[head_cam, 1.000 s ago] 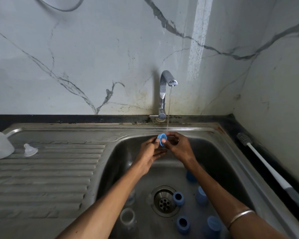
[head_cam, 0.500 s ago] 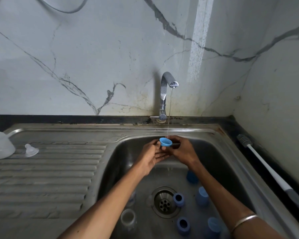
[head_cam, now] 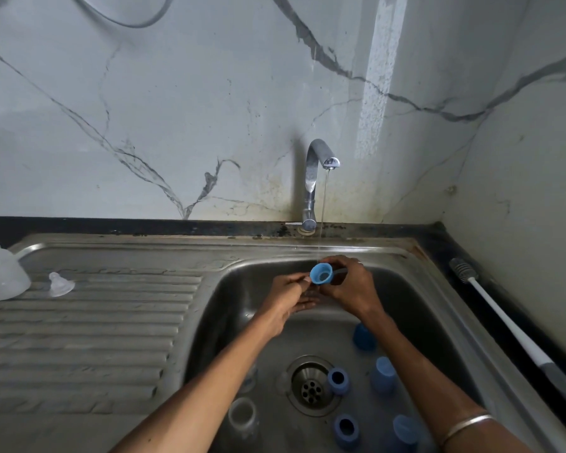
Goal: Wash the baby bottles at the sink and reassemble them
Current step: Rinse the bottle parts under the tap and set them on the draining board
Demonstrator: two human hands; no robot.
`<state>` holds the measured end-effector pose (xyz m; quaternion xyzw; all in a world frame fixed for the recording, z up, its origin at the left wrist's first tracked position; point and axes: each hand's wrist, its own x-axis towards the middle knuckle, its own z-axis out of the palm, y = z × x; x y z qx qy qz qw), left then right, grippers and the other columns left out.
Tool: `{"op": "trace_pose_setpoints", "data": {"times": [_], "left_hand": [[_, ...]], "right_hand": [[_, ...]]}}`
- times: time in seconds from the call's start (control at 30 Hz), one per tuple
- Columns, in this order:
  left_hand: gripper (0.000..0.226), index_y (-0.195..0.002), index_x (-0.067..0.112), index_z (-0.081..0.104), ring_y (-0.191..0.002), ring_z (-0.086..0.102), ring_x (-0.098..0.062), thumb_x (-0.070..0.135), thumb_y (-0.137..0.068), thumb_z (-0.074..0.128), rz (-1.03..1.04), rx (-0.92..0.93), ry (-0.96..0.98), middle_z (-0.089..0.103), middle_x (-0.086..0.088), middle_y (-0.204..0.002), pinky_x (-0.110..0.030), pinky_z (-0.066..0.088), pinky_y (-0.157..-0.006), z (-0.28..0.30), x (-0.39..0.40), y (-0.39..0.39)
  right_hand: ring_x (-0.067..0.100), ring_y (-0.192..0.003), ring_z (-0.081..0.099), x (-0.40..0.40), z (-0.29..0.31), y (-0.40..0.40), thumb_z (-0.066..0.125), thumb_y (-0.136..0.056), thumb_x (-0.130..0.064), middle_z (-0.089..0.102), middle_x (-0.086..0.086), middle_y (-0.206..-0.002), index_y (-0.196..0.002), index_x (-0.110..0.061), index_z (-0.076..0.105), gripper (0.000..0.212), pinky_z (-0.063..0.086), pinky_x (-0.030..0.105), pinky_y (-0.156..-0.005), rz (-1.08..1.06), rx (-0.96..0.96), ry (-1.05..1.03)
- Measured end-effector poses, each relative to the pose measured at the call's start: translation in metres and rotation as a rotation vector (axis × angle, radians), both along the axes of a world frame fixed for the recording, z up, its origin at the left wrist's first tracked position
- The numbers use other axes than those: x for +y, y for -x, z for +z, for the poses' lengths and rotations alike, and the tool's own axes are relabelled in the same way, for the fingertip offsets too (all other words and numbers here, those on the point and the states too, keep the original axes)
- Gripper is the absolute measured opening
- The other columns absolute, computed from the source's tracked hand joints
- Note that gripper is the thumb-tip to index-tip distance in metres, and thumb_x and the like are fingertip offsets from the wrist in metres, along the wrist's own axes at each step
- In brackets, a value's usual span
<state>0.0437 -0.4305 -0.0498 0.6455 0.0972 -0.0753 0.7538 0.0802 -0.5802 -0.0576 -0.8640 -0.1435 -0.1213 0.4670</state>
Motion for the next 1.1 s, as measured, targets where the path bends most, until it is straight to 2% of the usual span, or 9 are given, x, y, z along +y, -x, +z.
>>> {"op": "trace_pose_setpoints", "data": {"times": [0.17,0.33,0.43,0.53,0.67,0.73,0.83,0.97,1.1], "left_hand": [[0.025,-0.118,0.019,0.069,-0.094,0.074,-0.028,0.008,-0.102,0.053,0.028,-0.062,0.045,0.076,-0.011,-0.101,-0.038,0.060,-0.086,-0.002,0.002,-0.002],[0.015,-0.108,0.018,0.071,-0.091,0.072,-0.022,0.016,-0.101,0.057,0.155,-0.065,0.107,0.076,-0.007,-0.093,-0.029,0.060,-0.075,0.001,0.004,-0.004],[0.014,-0.109,0.013,0.069,-0.094,0.071,-0.025,0.016,-0.101,0.058,0.133,-0.026,0.138,0.072,-0.012,-0.098,-0.031,0.060,-0.077,0.001,0.003,-0.005],[0.011,-0.104,0.012,0.069,-0.092,0.070,-0.028,0.015,-0.099,0.060,0.111,-0.002,0.215,0.067,-0.015,-0.092,-0.033,0.061,-0.077,0.000,0.002,-0.005],[0.007,-0.097,0.015,0.074,-0.087,0.070,-0.021,0.011,-0.092,0.070,0.137,-0.072,0.092,0.074,-0.012,-0.095,-0.030,0.061,-0.078,-0.001,0.002,-0.007],[0.016,-0.100,0.018,0.075,-0.091,0.071,-0.016,0.011,-0.086,0.076,0.146,-0.147,-0.070,0.076,-0.006,-0.098,-0.026,0.060,-0.080,-0.004,0.002,-0.008],[0.033,-0.111,0.019,0.074,-0.095,0.069,-0.005,0.015,-0.079,0.084,0.155,-0.232,-0.260,0.075,0.005,-0.100,-0.013,0.054,-0.074,-0.011,0.006,-0.009],[0.043,-0.115,0.013,0.073,-0.099,0.070,-0.008,0.010,-0.074,0.087,0.190,-0.265,-0.251,0.076,0.000,-0.105,-0.022,0.055,-0.090,-0.010,0.009,-0.013],[0.022,-0.106,0.011,0.075,-0.097,0.072,-0.013,0.004,-0.085,0.076,0.221,-0.290,-0.206,0.076,-0.005,-0.099,-0.031,0.055,-0.096,-0.010,0.009,-0.015]], "right_hand": [[0.000,-0.097,0.061,0.004,-0.002,-0.003,0.088,-0.068,-0.022,0.065,-0.008,-0.107,-0.110,-0.020,0.063,0.049,0.049,0.009,-0.073,-0.028,-0.029,-0.027],[0.002,-0.096,0.063,0.008,-0.003,-0.002,0.086,-0.071,-0.028,0.067,-0.008,-0.106,-0.116,-0.018,0.063,0.052,0.051,0.011,-0.075,0.041,0.096,-0.088],[0.006,-0.100,0.065,0.012,-0.004,-0.002,0.086,-0.071,-0.031,0.069,-0.004,-0.109,-0.118,-0.016,0.063,0.054,0.055,0.019,-0.084,0.079,0.135,-0.128],[0.007,-0.099,0.066,0.012,-0.004,-0.002,0.086,-0.070,-0.033,0.069,-0.003,-0.109,-0.116,-0.017,0.062,0.054,0.056,0.028,-0.089,0.080,0.171,-0.139],[0.008,-0.101,0.065,0.009,-0.006,-0.002,0.087,-0.069,-0.031,0.068,-0.005,-0.110,-0.114,-0.020,0.060,0.054,0.056,0.030,-0.089,0.111,0.183,-0.108],[0.008,-0.101,0.065,0.008,-0.006,-0.001,0.086,-0.072,-0.026,0.067,-0.005,-0.109,-0.113,-0.020,0.060,0.049,0.056,0.030,-0.088,0.130,0.165,-0.084],[0.007,-0.101,0.063,0.009,-0.005,0.000,0.083,-0.076,-0.026,0.066,-0.006,-0.109,-0.112,-0.020,0.059,0.044,0.055,0.027,-0.086,0.119,0.140,-0.009],[0.004,-0.095,0.062,0.010,-0.004,0.001,0.077,-0.080,-0.038,0.067,-0.006,-0.107,-0.115,-0.018,0.064,0.042,0.049,0.015,-0.075,0.060,0.159,0.054],[0.000,-0.084,0.063,0.012,0.002,0.004,0.070,-0.084,-0.049,0.070,-0.007,-0.097,-0.108,-0.021,0.071,0.037,0.044,0.013,-0.065,0.056,0.201,0.066]]}}
